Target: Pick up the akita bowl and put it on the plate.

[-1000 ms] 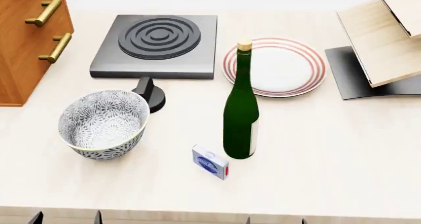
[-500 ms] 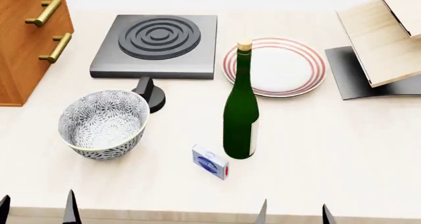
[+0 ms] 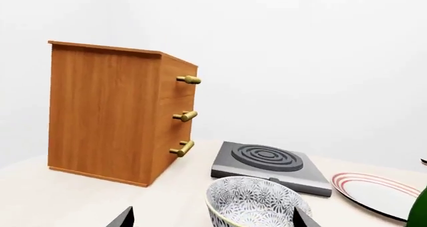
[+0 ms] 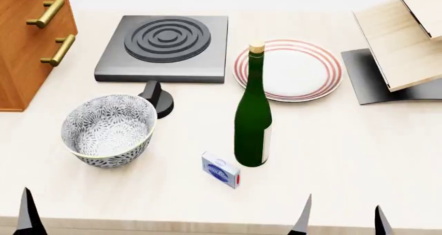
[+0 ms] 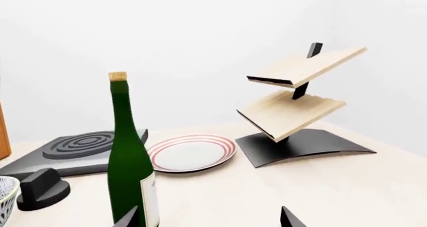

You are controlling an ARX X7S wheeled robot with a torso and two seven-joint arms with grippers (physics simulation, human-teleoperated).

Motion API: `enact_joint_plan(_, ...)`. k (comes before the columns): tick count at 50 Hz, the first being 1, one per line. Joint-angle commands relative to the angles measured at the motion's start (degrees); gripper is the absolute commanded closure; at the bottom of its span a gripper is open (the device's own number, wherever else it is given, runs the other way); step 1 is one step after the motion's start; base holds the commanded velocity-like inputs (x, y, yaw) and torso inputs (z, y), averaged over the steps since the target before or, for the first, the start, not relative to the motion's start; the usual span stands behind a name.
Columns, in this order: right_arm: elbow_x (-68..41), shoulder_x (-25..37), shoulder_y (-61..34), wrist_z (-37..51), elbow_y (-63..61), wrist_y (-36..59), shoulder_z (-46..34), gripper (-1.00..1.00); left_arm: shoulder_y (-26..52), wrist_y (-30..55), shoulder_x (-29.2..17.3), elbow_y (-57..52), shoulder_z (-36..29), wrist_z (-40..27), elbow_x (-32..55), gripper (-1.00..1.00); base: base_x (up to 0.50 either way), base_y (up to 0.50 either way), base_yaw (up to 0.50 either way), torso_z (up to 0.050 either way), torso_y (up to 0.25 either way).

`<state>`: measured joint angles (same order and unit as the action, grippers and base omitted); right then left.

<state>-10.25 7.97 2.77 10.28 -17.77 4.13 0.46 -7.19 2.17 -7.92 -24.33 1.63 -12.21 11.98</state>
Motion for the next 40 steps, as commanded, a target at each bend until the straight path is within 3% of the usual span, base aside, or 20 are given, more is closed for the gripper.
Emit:
enact_joint_plan(1,-1.35,0.53,0.53,0.3,-0.07,-0.87,0.17,-1.0,-0.57,-0.91,-0.54,-0.25,0.64,-0.94,1.14,-1.0,0.0,0.0,0.0,0.0,0.0)
enact_joint_plan(16,-2.83,1.15,-0.34,0.34,1.47,0.4,-0.75,-1.0,0.01,-1.71,-0.94,1.57,-0.4,-1.8,0.61,-1.0,0.0,-0.01,0.0,0.0,0.0)
enact_joint_plan(40,-3.09,1.87,-0.33,1.48,1.98,-0.25,-1.72,-1.0,-0.03,-2.37,-1.91,2.24,-0.96,-2.73,1.64,-1.0,0.0,-0.14,0.0,0.0,0.0)
